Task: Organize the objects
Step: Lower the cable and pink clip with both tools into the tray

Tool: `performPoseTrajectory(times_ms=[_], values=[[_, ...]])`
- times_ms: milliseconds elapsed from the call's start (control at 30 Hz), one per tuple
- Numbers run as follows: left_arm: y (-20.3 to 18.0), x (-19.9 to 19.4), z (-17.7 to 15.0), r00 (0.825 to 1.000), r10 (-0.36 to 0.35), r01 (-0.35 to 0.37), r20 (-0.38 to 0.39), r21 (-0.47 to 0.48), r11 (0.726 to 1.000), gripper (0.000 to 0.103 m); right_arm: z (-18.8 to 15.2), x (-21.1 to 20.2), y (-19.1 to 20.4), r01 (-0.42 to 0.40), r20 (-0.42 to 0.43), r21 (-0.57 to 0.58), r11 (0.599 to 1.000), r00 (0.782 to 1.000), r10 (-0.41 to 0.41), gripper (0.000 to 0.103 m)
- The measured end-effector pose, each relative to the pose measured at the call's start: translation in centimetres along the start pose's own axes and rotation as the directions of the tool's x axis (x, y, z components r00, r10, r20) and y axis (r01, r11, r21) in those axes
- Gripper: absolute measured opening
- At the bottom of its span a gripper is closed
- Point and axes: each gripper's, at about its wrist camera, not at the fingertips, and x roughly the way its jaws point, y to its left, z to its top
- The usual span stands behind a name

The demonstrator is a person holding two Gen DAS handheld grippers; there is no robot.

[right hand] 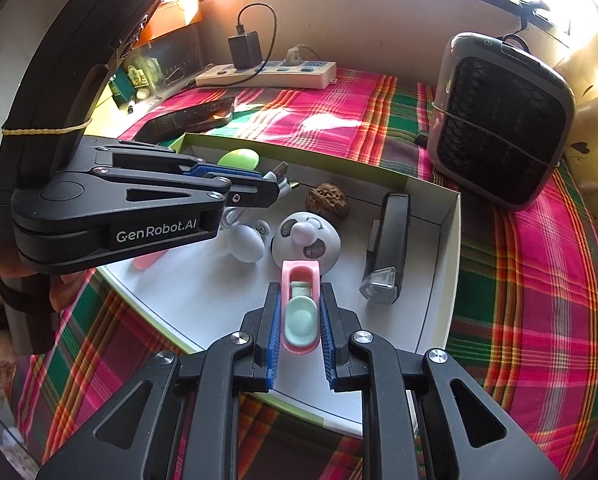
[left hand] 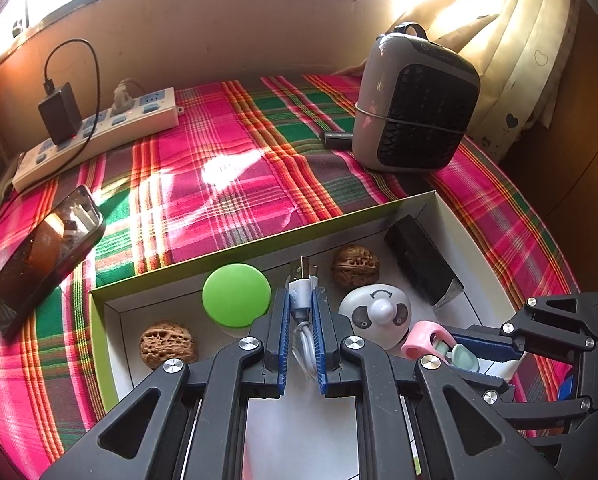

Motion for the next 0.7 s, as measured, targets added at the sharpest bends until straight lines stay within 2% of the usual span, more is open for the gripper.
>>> performPoseTrajectory(times_ms=[700], values=[[-0.07,1.09,-0.06,1.0,0.001,-0.001,-0.031,-0.007,1.0,0.01,-0.12,0.44,0.11,0.014,-0.02,-0.004,1.0,1.0,-0.014,0.018]])
